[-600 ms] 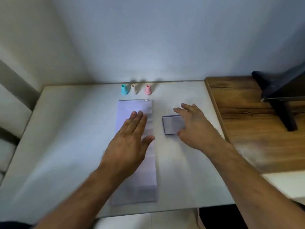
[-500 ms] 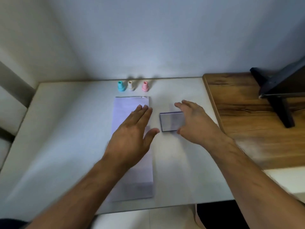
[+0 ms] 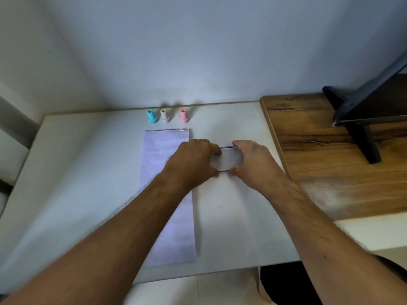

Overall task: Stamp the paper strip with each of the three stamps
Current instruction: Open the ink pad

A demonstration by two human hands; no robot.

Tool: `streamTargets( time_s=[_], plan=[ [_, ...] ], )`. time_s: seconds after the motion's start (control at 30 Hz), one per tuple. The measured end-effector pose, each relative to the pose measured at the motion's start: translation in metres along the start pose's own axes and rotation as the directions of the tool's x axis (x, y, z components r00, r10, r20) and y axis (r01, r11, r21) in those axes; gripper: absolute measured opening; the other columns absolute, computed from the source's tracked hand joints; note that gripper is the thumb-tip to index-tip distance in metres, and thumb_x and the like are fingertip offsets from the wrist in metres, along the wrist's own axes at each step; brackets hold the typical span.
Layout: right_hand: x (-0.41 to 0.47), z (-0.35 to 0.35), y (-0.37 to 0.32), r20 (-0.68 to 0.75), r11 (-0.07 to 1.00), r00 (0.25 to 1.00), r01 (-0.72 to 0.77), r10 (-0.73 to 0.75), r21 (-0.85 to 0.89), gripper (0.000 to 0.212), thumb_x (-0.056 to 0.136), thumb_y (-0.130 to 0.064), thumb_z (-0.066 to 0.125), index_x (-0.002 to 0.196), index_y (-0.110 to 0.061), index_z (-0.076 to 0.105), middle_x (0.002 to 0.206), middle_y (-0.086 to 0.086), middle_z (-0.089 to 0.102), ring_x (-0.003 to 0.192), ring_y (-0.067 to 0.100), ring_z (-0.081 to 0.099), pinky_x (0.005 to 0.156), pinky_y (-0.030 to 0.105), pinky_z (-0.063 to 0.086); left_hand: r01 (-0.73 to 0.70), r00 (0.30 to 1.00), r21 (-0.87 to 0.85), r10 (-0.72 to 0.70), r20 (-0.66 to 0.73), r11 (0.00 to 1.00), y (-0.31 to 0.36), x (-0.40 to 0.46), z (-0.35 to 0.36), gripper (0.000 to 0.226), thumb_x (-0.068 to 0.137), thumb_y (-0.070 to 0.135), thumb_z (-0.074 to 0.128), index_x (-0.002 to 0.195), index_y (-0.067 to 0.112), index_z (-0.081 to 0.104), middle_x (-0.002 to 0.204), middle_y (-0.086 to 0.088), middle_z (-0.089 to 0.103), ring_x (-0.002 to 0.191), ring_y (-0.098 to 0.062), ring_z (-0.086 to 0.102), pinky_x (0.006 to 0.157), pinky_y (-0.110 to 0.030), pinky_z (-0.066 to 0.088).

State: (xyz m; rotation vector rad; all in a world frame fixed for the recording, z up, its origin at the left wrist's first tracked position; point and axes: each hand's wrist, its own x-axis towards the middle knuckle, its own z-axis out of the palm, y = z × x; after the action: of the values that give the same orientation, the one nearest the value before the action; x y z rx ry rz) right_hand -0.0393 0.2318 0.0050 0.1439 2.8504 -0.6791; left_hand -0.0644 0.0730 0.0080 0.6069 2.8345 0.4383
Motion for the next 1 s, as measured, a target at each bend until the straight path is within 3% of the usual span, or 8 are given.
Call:
streamTargets(
  time_s=[0.23, 0.4, 0.53, 0.7, 0.83, 0.9, 1.0],
  plan=[
    [-0.006, 0.0, 0.013, -0.015, 0.985, 0.997, -0.074, 0.077, 0.154, 0.061, 0.073, -0.014, 0.082, 0.129, -0.015, 0.058, 0.113, 0.006, 0.068, 0.1, 0.023, 0.063, 0.089, 0.032, 0.054, -0.011, 0.999, 0.044, 0.009, 0.042, 0.999, -0.001, 0.008, -0.01, 0.05, 0.076, 0.043, 0.072, 0.125, 0.035, 0.062, 0.118, -0.001, 0.066, 0.105, -0.022, 0.057, 0.084, -0.029, 0.045],
    [-0.005, -0.001, 0.017, -0.003, 0.939, 0.988, -0.143, 0.151, 0.313, 0.056, 0.069, -0.011, 0.085, 0.121, -0.014, 0.066, 0.107, 0.007, 0.073, 0.09, 0.022, 0.07, 0.085, 0.038, 0.058, -0.065, 0.991, 0.074, 0.055, 0.12, 0.995, 0.001, 0.015, -0.021, 0.049, 0.078, 0.042, 0.073, 0.125, 0.029, 0.064, 0.115, -0.002, 0.067, 0.103, -0.019, 0.056, 0.079, -0.024, 0.039],
    [-0.004, -0.004, 0.015, 0.036, 0.939, 0.988, -0.155, 0.151, 0.308, 0.059, 0.071, -0.019, 0.084, 0.126, -0.014, 0.063, 0.11, 0.005, 0.071, 0.085, 0.02, 0.066, 0.085, 0.033, 0.057, -0.088, 0.987, 0.111, 0.071, 0.144, 0.99, 0.001, 0.021, -0.021, 0.049, 0.075, 0.044, 0.075, 0.12, 0.029, 0.064, 0.113, 0.0, 0.067, 0.098, -0.018, 0.056, 0.08, -0.027, 0.043],
    [-0.006, -0.003, 0.014, 0.011, 0.935, 0.985, -0.169, 0.175, 0.312, 0.059, 0.069, -0.015, 0.085, 0.124, -0.013, 0.062, 0.112, 0.007, 0.071, 0.091, 0.024, 0.068, 0.087, 0.039, 0.057, -0.116, 0.964, 0.099, 0.088, 0.252, 0.988, 0.005, 0.03, -0.037, 0.044, 0.073, 0.038, 0.076, 0.115, 0.027, 0.069, 0.111, 0.004, 0.07, 0.101, -0.017, 0.062, 0.089, -0.035, 0.053],
    [-0.007, -0.002, 0.014, 0.008, 0.932, 0.978, -0.2, 0.207, 0.303, 0.06, 0.067, -0.016, 0.087, 0.121, -0.011, 0.06, 0.109, 0.007, 0.07, 0.09, 0.027, 0.069, 0.087, 0.038, 0.057, -0.127, 0.939, 0.084, 0.093, 0.331, 0.988, 0.009, 0.039, -0.047, 0.04, 0.075, 0.036, 0.075, 0.113, 0.026, 0.071, 0.109, 0.007, 0.071, 0.102, -0.016, 0.061, 0.088, -0.031, 0.052],
    [-0.006, -0.001, 0.015, 0.005, 0.938, 0.979, -0.197, 0.204, 0.285, 0.061, 0.066, -0.017, 0.088, 0.12, -0.011, 0.061, 0.109, 0.007, 0.07, 0.091, 0.027, 0.069, 0.086, 0.037, 0.057, -0.123, 0.932, 0.085, 0.085, 0.353, 0.989, 0.008, 0.044, -0.05, 0.036, 0.076, 0.037, 0.072, 0.11, 0.027, 0.072, 0.104, 0.009, 0.072, 0.099, -0.015, 0.061, 0.084, -0.029, 0.05],
    [-0.004, -0.002, 0.014, 0.029, 0.944, 0.979, -0.202, 0.201, 0.261, 0.065, 0.066, -0.018, 0.087, 0.124, -0.012, 0.059, 0.111, 0.008, 0.07, 0.092, 0.026, 0.069, 0.085, 0.034, 0.057, -0.147, 0.938, 0.113, 0.102, 0.332, 0.983, 0.003, 0.051, -0.049, 0.028, 0.072, 0.035, 0.06, 0.088, 0.016, 0.073, 0.075, 0.003, 0.063, 0.074, -0.017, 0.055, 0.067, -0.029, 0.047]
  ],
)
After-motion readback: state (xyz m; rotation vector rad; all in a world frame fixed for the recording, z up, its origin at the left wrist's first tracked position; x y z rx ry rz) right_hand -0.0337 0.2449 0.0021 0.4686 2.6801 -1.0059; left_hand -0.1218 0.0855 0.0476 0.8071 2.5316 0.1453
